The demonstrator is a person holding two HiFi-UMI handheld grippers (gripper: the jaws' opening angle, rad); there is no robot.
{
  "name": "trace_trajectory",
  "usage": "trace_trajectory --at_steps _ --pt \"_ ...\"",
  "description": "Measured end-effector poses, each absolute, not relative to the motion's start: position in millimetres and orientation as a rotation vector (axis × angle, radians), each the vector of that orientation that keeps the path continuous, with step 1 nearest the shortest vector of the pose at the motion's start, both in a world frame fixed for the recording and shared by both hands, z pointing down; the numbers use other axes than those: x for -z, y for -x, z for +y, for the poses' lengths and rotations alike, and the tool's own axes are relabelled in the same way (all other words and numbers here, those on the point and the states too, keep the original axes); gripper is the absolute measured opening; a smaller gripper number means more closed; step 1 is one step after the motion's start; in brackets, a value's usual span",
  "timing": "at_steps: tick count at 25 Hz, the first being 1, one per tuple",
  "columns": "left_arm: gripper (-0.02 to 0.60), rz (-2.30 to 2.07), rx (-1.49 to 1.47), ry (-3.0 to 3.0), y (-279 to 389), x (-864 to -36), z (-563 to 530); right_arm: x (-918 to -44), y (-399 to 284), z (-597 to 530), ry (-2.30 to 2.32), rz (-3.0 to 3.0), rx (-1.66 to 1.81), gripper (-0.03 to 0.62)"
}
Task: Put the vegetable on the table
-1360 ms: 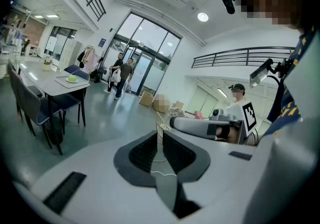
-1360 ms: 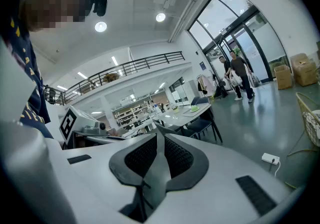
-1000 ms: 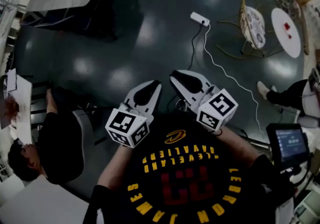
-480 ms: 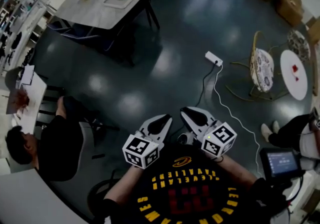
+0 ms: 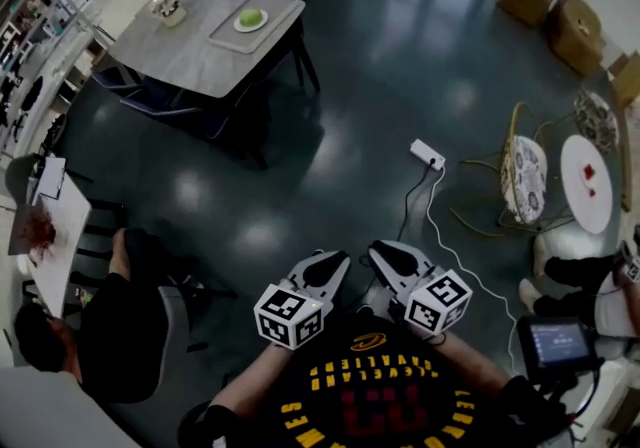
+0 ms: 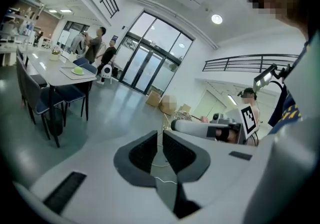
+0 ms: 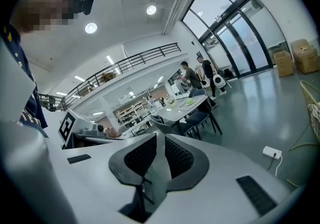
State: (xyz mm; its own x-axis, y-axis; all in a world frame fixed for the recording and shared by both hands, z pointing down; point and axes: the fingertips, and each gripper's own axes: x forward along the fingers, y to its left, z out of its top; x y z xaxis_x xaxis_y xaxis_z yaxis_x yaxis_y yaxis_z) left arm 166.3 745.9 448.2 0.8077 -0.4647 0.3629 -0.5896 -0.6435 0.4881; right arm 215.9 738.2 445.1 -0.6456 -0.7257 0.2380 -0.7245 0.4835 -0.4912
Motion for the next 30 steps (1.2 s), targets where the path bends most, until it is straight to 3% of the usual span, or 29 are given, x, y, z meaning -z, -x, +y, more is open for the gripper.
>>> trace_trajectory --at_steps 9,30 --pt "0.037 -0.589 -0.208 -2.445 -160 -435 645 -434 -201 640 1.505 2.675 0.864 0.057" --pt "0.037 -0.797 -0.188 -2.335 -100 -454 523 -451 -153 510 1.327 2.739 0.957 0.057"
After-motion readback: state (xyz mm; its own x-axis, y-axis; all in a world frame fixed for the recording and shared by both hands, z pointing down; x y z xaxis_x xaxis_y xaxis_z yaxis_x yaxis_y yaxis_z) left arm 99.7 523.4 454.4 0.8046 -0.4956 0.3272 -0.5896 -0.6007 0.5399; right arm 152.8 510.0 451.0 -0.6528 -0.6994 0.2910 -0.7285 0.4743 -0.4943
